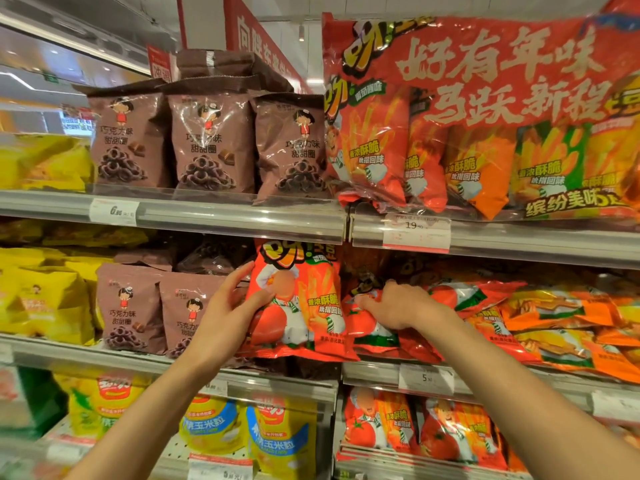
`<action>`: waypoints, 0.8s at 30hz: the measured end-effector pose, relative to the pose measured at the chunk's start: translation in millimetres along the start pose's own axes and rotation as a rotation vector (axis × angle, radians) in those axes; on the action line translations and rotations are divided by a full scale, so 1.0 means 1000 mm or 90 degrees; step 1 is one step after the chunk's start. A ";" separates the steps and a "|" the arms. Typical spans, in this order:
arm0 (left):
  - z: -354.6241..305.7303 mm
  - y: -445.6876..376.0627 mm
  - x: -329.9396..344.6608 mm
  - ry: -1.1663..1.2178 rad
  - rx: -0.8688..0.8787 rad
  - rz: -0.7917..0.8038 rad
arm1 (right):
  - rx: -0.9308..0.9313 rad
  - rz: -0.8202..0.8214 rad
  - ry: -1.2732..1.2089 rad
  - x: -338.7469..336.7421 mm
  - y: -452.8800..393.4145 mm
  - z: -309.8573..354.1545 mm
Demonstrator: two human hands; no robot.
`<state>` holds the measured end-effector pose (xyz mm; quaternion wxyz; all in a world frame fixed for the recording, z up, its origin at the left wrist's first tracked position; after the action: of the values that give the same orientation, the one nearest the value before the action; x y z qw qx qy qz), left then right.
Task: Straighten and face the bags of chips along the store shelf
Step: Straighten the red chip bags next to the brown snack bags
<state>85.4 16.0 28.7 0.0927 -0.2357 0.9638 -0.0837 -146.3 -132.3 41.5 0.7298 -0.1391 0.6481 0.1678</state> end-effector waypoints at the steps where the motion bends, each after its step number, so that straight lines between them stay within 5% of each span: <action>1: 0.000 0.000 -0.001 -0.007 0.002 0.003 | 0.017 0.021 0.009 -0.002 -0.001 0.002; 5: 0.004 0.001 -0.007 -0.010 0.002 0.007 | 0.045 0.042 -0.067 0.005 -0.009 0.001; 24: 0.007 0.002 -0.009 0.042 0.006 0.024 | 0.098 -0.316 -0.364 0.013 0.010 -0.031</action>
<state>94.0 21.5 22.3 0.0638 -0.2145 0.9701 -0.0940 -177.0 -135.3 25.2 0.9077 -0.1843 0.3757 -0.0314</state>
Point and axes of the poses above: each hand's wrist, its own y-axis away from the middle knuckle, its own x-axis out of the palm, z = x × y, the point moved 4 cm from there along -y, towards the middle knuckle, and after that the axes turned 7 degrees about -x, right-handed, at the moved point
